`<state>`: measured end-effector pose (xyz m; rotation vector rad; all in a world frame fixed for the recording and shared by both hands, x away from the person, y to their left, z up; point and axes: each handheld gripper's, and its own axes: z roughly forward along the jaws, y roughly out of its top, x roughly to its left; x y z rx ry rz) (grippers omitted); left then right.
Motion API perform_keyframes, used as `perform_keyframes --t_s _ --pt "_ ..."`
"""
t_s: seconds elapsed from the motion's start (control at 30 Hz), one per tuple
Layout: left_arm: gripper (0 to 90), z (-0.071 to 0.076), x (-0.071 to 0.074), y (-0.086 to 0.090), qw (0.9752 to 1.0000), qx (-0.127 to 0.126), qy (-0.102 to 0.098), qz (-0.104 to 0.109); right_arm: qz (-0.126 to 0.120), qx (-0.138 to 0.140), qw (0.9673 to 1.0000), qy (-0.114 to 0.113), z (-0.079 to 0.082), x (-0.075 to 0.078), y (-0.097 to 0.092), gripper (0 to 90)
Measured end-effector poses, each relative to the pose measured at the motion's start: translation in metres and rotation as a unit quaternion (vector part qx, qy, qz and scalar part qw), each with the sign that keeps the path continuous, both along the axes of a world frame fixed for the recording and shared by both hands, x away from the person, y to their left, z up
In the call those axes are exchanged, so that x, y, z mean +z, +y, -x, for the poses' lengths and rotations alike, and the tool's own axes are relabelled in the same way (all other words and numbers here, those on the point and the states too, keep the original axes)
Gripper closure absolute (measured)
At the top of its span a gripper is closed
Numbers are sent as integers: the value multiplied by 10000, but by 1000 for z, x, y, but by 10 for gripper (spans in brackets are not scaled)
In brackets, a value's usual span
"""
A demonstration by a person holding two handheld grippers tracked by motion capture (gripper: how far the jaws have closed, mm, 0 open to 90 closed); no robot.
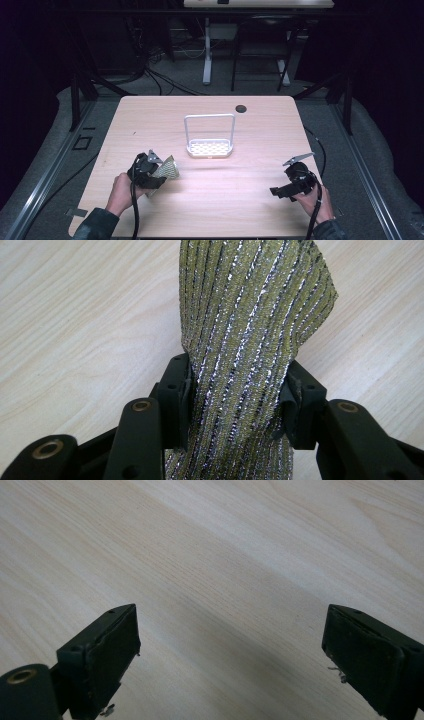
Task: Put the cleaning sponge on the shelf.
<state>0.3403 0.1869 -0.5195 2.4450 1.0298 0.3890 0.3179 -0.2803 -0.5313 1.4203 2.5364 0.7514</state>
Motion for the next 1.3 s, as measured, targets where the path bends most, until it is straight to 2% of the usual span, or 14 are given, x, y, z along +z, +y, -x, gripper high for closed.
perform_keyframes --t_s 0.1,0.3,0.53,0.83,1.13,1.3 --pt "546 0 2 -5 10000 67 -9 49 -67 -19 10000 -13 0 0 0 80" --pt "546 1 5 -10 9998 172 -51 133 -19 -31 10000 10 -3 -1 2 83" --pt "547 -1 9 -25 9997 118 -63 209 57 -13 10000 19 -6 0 4 86" --pt "546 -4 14 -42 9995 96 -67 298 21 3 10000 -15 -6 0 4 89" --pt "541 -5 17 -71 9994 -11 -39 356 50 30 10000 -24 -6 0 5 92" --pt "539 -14 15 -90 9990 -50 22 439 21 14 10000 26 -6 1 4 94"
